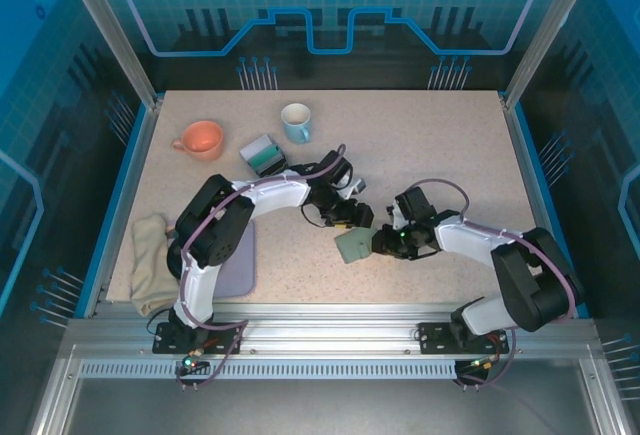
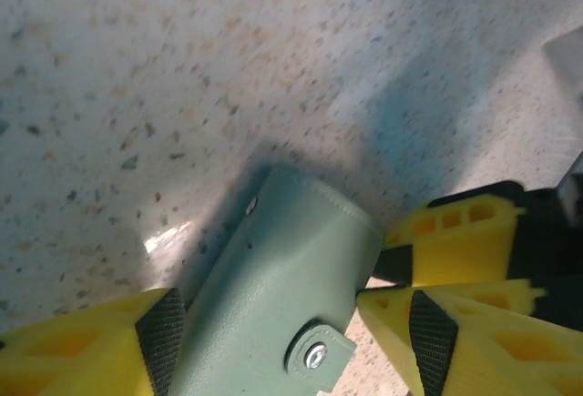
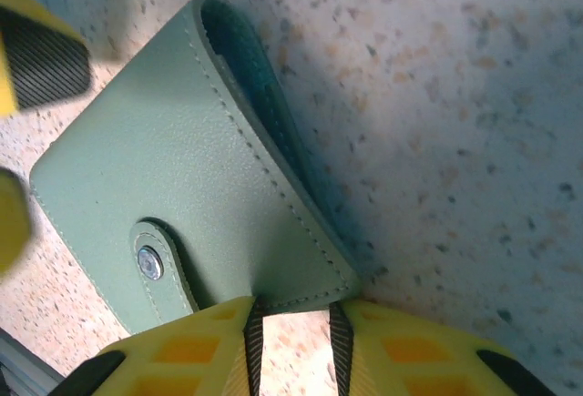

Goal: Put the credit cards into the card holder
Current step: Rotate the card holder at the bottom-center of the table.

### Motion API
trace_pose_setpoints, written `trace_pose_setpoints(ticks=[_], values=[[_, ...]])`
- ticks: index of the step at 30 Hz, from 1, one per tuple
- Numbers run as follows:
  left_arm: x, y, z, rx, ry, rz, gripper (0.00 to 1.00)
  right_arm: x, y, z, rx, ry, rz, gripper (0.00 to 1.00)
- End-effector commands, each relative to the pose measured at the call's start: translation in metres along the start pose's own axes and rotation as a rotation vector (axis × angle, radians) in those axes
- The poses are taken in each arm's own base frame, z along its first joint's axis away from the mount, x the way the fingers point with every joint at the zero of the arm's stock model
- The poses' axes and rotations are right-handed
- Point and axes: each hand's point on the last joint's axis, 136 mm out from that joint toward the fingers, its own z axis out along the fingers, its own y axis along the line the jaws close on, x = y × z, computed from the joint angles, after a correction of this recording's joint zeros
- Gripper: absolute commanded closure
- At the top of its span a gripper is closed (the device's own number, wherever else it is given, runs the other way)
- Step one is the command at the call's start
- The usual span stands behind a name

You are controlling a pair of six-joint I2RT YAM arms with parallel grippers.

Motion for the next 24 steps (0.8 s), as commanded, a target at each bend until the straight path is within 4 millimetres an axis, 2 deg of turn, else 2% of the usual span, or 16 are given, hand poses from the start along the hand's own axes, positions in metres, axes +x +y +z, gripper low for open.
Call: trace_pose_setpoints(ticks=[1,5,13,16,20,24], values=[[0.021,0.005,-0.005,-0.009,0.036,-0.017,0.31,-0.015,0.004,0.003,-0.017,-0.031,0.026,0.71],[0.034,0.010,-0.008,-0.002,0.022,-0.064,0.34,-0.025,0.011,0.002,-0.026,-0.045,0.017,0.72],[0.050,0.003,-0.020,0.077,-0.020,-0.126,0.41,-0.033,0.021,0.000,-0.042,-0.039,0.003,0.71],[0.054,0.006,-0.020,0.106,-0.030,-0.151,0.48,-0.030,0.022,-0.004,-0.037,-0.036,0.001,0.69],[0.055,0.006,-0.017,0.146,-0.025,-0.169,0.54,-0.017,0.012,-0.008,0.020,-0.012,0.017,0.69],[0.055,0.011,-0.015,0.119,-0.014,-0.168,0.52,-0.005,0.007,-0.007,0.030,0.004,0.028,0.70]])
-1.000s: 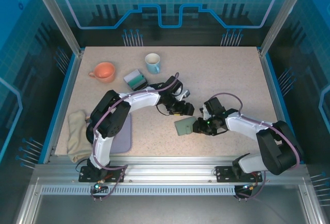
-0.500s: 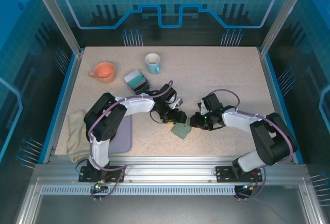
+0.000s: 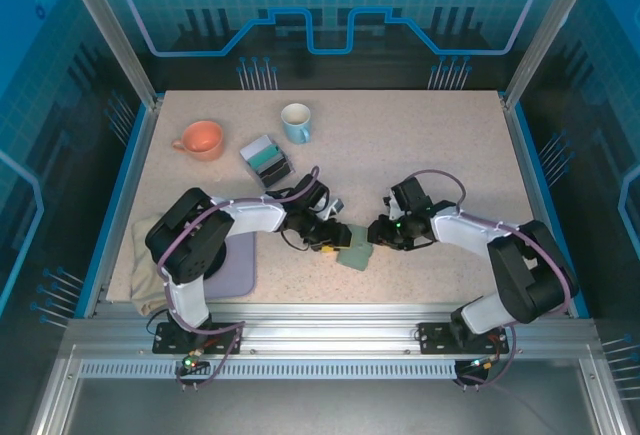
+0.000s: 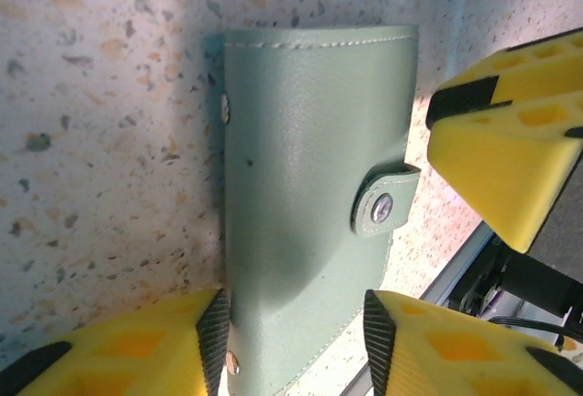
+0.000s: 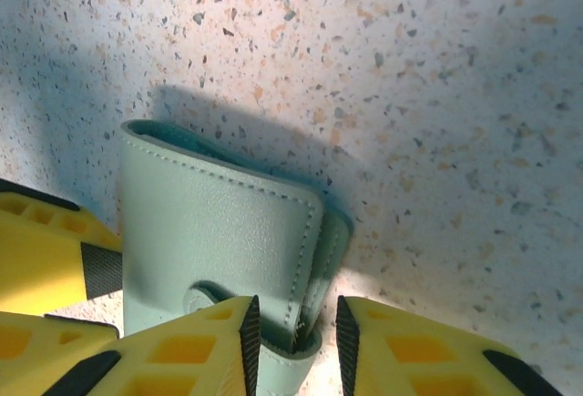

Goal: Put the credit cards into the card holder
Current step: Rotate the card holder at the bottom-center of the table, then pick up the card holder from the center of the table.

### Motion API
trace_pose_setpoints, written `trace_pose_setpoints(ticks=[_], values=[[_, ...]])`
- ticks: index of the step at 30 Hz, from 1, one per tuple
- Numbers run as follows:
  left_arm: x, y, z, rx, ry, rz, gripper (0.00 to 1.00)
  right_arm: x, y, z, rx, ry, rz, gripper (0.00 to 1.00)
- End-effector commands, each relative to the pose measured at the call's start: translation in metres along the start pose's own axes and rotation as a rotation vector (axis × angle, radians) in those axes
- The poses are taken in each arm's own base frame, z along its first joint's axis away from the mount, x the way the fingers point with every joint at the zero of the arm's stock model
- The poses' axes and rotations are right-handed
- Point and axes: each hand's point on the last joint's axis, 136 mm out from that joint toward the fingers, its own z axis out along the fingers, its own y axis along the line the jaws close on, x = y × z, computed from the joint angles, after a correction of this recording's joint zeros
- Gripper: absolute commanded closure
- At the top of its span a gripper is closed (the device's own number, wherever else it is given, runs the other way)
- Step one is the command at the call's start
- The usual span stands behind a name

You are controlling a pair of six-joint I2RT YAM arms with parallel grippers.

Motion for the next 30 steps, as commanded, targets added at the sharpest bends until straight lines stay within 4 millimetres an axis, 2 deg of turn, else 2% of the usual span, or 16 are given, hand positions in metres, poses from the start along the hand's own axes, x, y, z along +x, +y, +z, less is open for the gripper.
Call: trace_pose_setpoints(ticks=[1,5,9,16,24,30], values=[[-0.003,-0.005,-0.002,0.021,0.005,0.002,0.51,0.015,-0.006,-0.002,0.022,0.027,0.024,0.71],[-0.007,-0.002,0.002,0.002,0.007,0.004,0.45,0.017,-0.001,0.000,-0.001,0.033,0.017,0.72],[-0.010,-0.001,0.006,0.006,0.009,0.003,0.47,0.017,0.002,0.003,0.000,0.043,0.005,0.74],[-0.010,-0.009,0.008,0.064,0.011,0.007,0.66,0.018,-0.001,0.013,0.011,0.062,0.004,0.75],[-0.005,-0.022,-0.001,0.140,-0.020,0.010,0.88,0.016,-0.004,0.015,0.033,0.061,0.004,0.75],[-0.008,-0.027,-0.010,0.158,-0.062,0.004,0.92,0.007,0.002,-0.001,0.065,0.026,-0.029,0.71]])
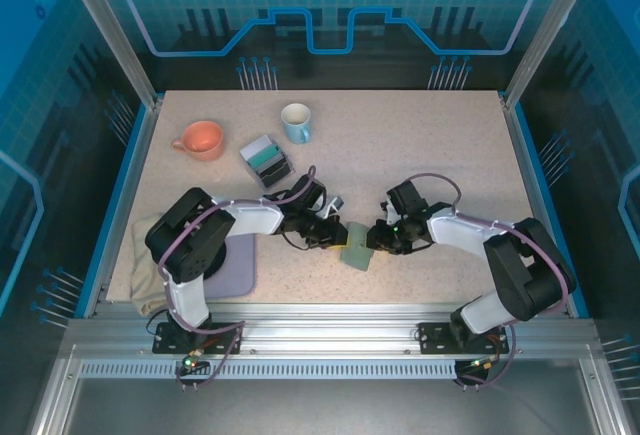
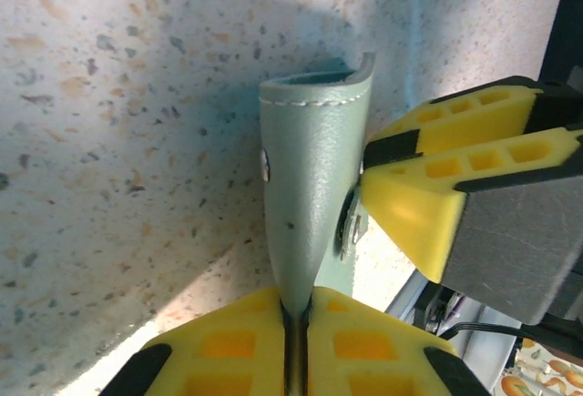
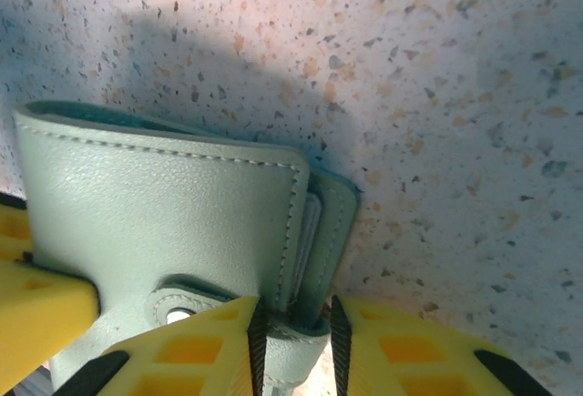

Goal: Put the credit cards into the card holder
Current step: Pick up the card holder from the center of the table, then place the card holder at the center of the table, then open the button on the card holder.

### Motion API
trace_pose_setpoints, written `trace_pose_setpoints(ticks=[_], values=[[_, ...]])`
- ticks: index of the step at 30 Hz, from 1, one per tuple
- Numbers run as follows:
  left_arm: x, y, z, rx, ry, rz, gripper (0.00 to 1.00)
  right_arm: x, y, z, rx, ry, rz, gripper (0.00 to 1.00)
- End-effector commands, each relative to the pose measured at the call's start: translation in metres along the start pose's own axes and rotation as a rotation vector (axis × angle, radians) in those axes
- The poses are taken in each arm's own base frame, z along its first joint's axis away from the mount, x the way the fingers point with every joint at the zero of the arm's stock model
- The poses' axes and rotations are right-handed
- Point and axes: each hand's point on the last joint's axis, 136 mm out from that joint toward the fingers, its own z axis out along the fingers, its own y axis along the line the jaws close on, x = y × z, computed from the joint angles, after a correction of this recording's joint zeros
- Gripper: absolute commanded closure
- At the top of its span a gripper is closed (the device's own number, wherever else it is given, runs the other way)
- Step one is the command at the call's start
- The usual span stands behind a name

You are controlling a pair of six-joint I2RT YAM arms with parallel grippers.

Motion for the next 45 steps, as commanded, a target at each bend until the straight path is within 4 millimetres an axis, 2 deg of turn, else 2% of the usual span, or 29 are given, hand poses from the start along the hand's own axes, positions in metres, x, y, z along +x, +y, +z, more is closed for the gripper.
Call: trace_pose_setpoints(ticks=[1,4,8,11,18,22,26,29,34,39,45], values=[[-0.002,-0.021,-0.009,0.073,-0.030,0.021,0.92,-0.004,0.006,-0.012,0.039,-0.025,-0.038,0.70],[-0.005,-0.023,-0.011,0.073,-0.051,0.019,0.93,-0.006,0.014,-0.021,0.042,-0.047,-0.062,0.67],[-0.007,-0.025,-0.013,0.073,-0.062,0.020,0.94,-0.005,0.025,-0.022,0.048,-0.052,-0.092,0.61],[-0.008,-0.026,-0.014,0.075,-0.067,0.016,0.94,-0.006,0.030,-0.018,0.072,-0.059,-0.104,0.57],[-0.009,-0.030,-0.016,0.099,-0.085,0.010,0.95,-0.005,0.025,0.003,0.153,-0.047,-0.111,0.50],[-0.008,-0.029,-0.016,0.100,-0.092,0.005,0.97,-0.005,0.007,0.006,0.280,-0.051,-0.108,0.58],[-0.007,-0.026,-0.019,0.086,-0.105,0.001,0.98,-0.003,-0.018,-0.001,0.395,-0.056,-0.088,0.70],[-0.004,-0.018,-0.020,0.063,-0.111,-0.013,0.99,-0.002,-0.030,-0.008,0.430,-0.061,-0.079,0.74],[0.000,-0.006,-0.020,0.042,-0.112,-0.034,1.00,-0.004,-0.036,-0.018,0.430,-0.074,-0.068,0.75],[0.004,0.003,-0.019,0.017,-0.113,-0.053,1.00,-0.008,-0.030,-0.023,0.387,-0.082,-0.062,0.75],[0.007,0.012,-0.020,-0.019,-0.117,-0.070,0.92,-0.005,-0.030,-0.013,0.362,-0.043,-0.064,0.76]])
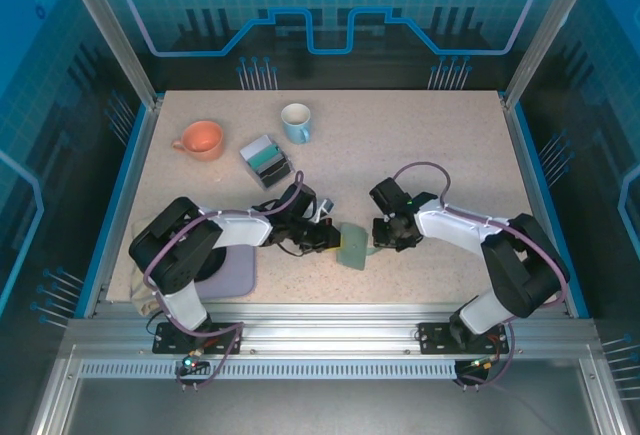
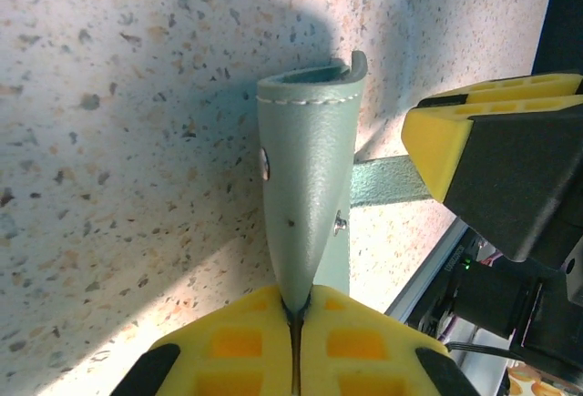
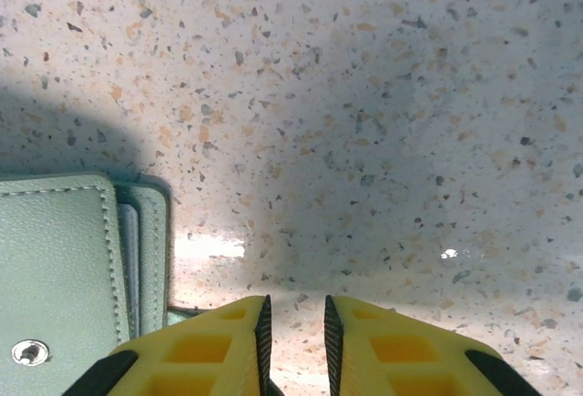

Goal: Put the credit cards into the card holder
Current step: Open the button on the card holder, then move the storage box to the center of the table.

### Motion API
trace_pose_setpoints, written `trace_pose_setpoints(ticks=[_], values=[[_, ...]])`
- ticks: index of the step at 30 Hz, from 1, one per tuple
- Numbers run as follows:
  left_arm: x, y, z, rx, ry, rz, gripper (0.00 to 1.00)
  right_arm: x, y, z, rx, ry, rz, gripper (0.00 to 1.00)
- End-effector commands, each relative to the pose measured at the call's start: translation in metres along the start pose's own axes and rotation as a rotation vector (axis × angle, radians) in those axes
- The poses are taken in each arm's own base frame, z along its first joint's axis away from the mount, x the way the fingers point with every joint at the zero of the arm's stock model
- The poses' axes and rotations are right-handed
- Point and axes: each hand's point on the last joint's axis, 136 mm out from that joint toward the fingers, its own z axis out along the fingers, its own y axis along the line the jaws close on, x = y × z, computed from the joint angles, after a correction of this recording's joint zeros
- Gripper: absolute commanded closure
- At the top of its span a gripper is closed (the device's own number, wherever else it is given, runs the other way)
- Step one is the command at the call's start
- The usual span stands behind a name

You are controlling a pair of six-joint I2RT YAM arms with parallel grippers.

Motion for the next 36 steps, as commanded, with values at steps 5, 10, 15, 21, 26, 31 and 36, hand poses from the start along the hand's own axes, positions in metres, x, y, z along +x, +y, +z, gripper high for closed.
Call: trace_pose_setpoints(ticks=[5,10,15,21,26,31,36], values=[[0.000,0.018,-0.011,-0.104,-0.044,-0.034,0.77,0.012,-0.008,0.009,0.027,0.057,-0.029,0.78],[0.002,0.025,-0.017,-0.147,-0.065,-0.044,0.72,0.015,0.000,0.006,0.012,0.052,-0.125,0.76],[0.005,0.025,-0.015,-0.155,-0.057,-0.040,0.71,0.022,0.002,0.005,0.028,0.058,-0.211,0.74],[0.005,0.026,-0.011,-0.168,-0.047,-0.041,0.71,0.021,0.014,-0.009,-0.047,0.035,-0.225,0.67],[0.006,0.025,-0.009,-0.174,-0.037,-0.035,0.71,0.026,0.033,-0.017,-0.150,0.058,-0.243,0.64],[0.006,0.025,-0.008,-0.178,-0.035,-0.036,0.70,0.040,0.020,-0.007,-0.085,0.118,-0.242,0.63],[0.006,0.025,-0.007,-0.179,-0.030,-0.034,0.70,0.051,0.008,-0.002,-0.027,0.150,-0.234,0.64]])
